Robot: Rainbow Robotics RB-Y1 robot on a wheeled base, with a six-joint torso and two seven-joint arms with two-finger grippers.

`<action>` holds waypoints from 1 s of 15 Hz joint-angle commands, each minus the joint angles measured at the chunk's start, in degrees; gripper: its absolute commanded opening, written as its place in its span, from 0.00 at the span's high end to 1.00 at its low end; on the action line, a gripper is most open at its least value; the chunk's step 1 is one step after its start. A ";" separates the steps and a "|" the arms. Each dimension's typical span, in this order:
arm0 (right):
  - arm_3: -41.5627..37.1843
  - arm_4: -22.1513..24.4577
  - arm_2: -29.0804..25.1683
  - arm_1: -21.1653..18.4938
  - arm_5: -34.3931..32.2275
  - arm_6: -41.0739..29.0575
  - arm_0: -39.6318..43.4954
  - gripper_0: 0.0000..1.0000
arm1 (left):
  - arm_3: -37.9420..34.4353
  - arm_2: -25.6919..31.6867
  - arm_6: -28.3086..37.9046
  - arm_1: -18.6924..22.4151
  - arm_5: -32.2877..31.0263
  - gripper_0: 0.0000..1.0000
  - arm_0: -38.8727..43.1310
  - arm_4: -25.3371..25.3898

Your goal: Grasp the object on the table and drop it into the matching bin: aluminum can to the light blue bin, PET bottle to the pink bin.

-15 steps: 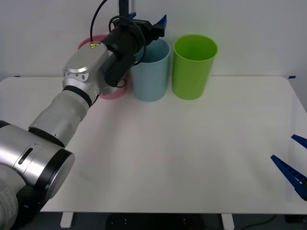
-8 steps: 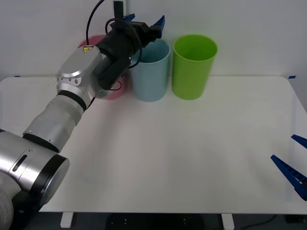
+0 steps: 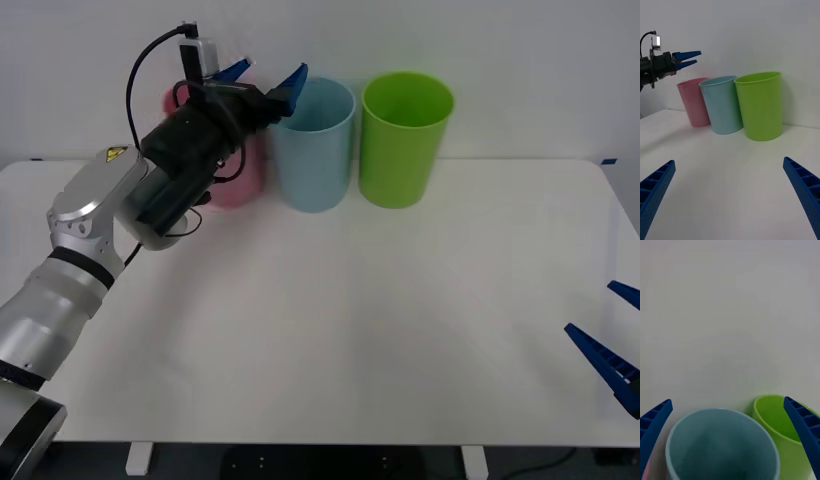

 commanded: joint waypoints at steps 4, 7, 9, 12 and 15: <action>0.00 0.00 0.00 0.00 0.00 0.00 0.00 0.00 | -10.61 1.70 -1.92 7.78 -5.76 0.00 12.04 2.81; 0.00 0.00 0.00 0.00 0.00 0.00 0.00 0.00 | -13.69 5.83 -5.97 8.40 -10.69 0.00 18.37 1.84; 0.00 0.00 0.00 0.00 0.00 0.00 0.00 0.00 | -15.18 8.73 -7.81 8.49 -13.67 0.00 22.50 0.17; 0.00 0.00 0.00 0.00 0.00 0.00 0.00 0.00 | -16.32 15.41 -7.81 8.57 -21.76 0.00 27.78 -4.31; 0.00 0.00 0.00 0.00 0.00 0.00 0.00 0.00 | -16.32 22.18 -6.58 9.98 -30.64 0.00 31.73 -8.71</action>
